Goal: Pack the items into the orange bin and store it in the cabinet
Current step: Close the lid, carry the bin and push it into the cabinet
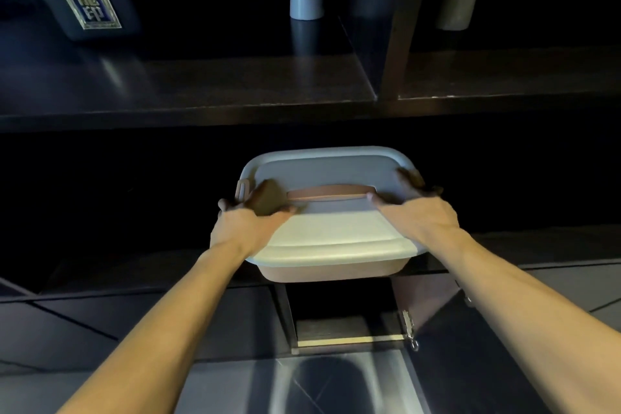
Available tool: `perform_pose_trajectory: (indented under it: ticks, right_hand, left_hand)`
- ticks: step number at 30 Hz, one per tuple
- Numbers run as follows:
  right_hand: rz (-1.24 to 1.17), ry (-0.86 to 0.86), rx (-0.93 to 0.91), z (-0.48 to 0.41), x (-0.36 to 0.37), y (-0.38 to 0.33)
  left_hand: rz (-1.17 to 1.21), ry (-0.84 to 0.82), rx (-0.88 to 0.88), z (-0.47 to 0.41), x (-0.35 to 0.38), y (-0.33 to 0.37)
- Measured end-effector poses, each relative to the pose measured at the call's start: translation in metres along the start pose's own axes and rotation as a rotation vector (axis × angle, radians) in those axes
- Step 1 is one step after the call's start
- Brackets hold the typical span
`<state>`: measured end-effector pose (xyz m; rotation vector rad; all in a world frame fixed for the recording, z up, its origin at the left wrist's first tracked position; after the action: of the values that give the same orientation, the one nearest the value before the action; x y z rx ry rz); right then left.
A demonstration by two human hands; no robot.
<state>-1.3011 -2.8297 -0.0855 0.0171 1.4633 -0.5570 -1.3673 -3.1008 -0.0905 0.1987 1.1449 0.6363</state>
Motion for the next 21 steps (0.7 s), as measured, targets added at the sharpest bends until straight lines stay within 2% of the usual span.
perform_pose_trajectory:
  ticks: [2, 7, 14, 21]
  right_hand:
    - [0.069, 0.054, -0.041, 0.016, 0.001, 0.004]
    - [-0.038, 0.074, -0.142, 0.065, 0.002, 0.017]
    - [-0.076, 0.043, -0.175, 0.147, 0.008, 0.043]
    - [-0.069, -0.051, -0.135, 0.202, 0.039, 0.081]
  left_hand:
    - [-0.085, 0.121, 0.046, 0.017, 0.002, -0.01]
    - [-0.069, 0.159, 0.089, 0.069, 0.003, -0.031]
    - [-0.067, 0.159, 0.09, 0.152, 0.016, -0.074]
    - [-0.052, 0.06, 0.066, 0.192, 0.064, -0.114]
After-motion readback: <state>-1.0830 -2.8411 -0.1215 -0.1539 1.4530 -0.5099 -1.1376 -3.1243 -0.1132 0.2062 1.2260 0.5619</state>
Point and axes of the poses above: each hand's wrist, its own z-axis away from the middle knuckle, its own x-axis out of the palm, y = z × x, the point moved 1 cm from there along -z, towards the middle knuckle, and after that the axes turned 15 degrees about -x, right-handed, at the moved point
